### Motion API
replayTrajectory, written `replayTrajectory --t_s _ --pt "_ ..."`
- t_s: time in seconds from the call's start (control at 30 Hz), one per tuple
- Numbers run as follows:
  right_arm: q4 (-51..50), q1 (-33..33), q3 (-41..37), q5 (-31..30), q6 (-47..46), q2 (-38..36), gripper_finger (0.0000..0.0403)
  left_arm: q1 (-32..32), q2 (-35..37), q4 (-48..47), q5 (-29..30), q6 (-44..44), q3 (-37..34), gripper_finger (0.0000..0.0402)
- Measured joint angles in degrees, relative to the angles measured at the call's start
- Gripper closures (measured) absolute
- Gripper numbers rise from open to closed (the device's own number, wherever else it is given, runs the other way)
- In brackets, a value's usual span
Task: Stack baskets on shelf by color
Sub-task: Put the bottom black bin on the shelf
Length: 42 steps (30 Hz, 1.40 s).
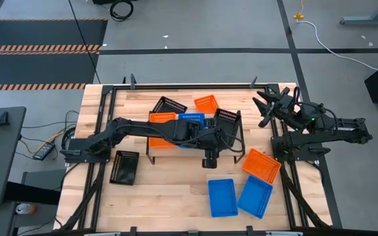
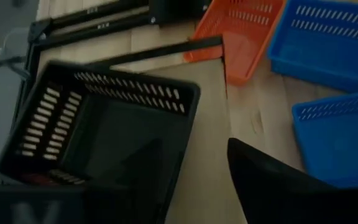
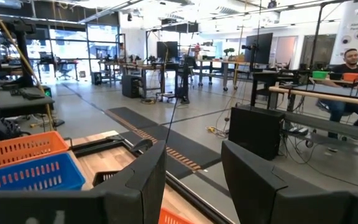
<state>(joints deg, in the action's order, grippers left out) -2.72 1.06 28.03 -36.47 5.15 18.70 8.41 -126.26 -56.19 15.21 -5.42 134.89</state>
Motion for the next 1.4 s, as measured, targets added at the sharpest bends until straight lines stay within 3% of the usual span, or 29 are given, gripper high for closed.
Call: replayTrajectory --t_s 0.27,0.43,0.67,0.83,1.0,1.2,1.4 --pt "0.4 0.0 0.0 12.1 0.0 1.6 0.0240 0.9 7.4 4.3 2.2 -1.7 0.1 0.0216" --pt "-1.0 -0.1 1.9 16.0 -0.9 5.9 0.0240 1.8 11.8 7.1 0.6 -1.7 0.2 0.0230" --pt "-1.4 -1.3 5.5 21.1 -2.4 13.9 0.0240 1.8 12.4 6.8 0.4 -1.5 0.2 0.0248" --pt "-0.8 -4.3 8.5 20.2 -2.2 18.7 0.0240 1.6 14.9 8.2 1.0 -3.8 0.0 0.0258" --pt "0.4 -7.7 11.3 19.6 -1.2 24.1 0.0240 -1.0 22.0 11.9 1.5 -4.7 0.1 0.0262" --pt "0.6 -10.7 14.9 17.1 -0.2 30.4 0.0240 -2.8 26.9 11.7 -1.1 -3.7 0.1 0.0262" --pt "0.4 -12.4 16.2 15.1 0.0 32.9 0.0240 -1.8 27.8 13.5 -0.1 -1.9 -6.9 0.0273"
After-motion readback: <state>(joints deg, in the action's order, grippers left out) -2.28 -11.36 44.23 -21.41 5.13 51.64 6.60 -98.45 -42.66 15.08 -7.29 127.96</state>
